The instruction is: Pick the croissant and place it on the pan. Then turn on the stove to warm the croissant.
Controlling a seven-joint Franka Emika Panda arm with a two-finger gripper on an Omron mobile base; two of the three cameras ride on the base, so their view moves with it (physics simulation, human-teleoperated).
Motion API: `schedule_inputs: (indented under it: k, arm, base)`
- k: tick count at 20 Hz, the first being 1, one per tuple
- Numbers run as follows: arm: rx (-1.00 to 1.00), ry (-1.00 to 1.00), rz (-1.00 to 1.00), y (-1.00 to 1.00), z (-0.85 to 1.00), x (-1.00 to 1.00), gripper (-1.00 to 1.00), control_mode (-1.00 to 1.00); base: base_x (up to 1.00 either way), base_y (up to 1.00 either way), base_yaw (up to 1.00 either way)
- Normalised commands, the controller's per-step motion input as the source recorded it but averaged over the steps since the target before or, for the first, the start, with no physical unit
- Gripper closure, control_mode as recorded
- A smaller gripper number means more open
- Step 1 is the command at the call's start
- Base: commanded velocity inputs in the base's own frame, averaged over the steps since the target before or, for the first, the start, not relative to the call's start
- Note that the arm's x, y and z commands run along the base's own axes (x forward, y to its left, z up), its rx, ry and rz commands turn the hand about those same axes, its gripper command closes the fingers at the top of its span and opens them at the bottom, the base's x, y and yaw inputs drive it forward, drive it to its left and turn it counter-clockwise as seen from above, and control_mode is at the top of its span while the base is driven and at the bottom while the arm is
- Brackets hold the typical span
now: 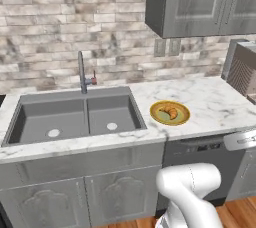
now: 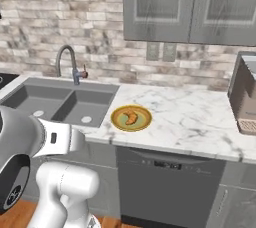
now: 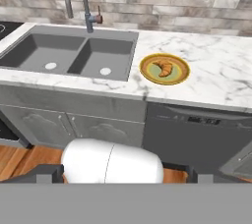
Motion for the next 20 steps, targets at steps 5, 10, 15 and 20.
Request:
schedule_inputs:
  k: [5, 10, 15, 20]
  arm:
    - [0.0, 0.0, 0.0, 0.0, 0.0, 0.0, -1.0, 1.0]
    - [0.0, 0.0, 0.0, 0.0, 0.0, 0.0, -1.0, 1.0]
    - [0.0, 0.0, 0.0, 0.0, 0.0, 0.0, -1.0, 1.0]
    - [0.0, 0.0, 0.0, 0.0, 0.0, 0.0, -1.0, 1.0]
  base:
    - [0.04, -0.36, -0.01]
    - [0.08, -0.25, -0.01]
    - [0.31, -0.01, 0.0]
    - [0.52, -0.01, 0.0]
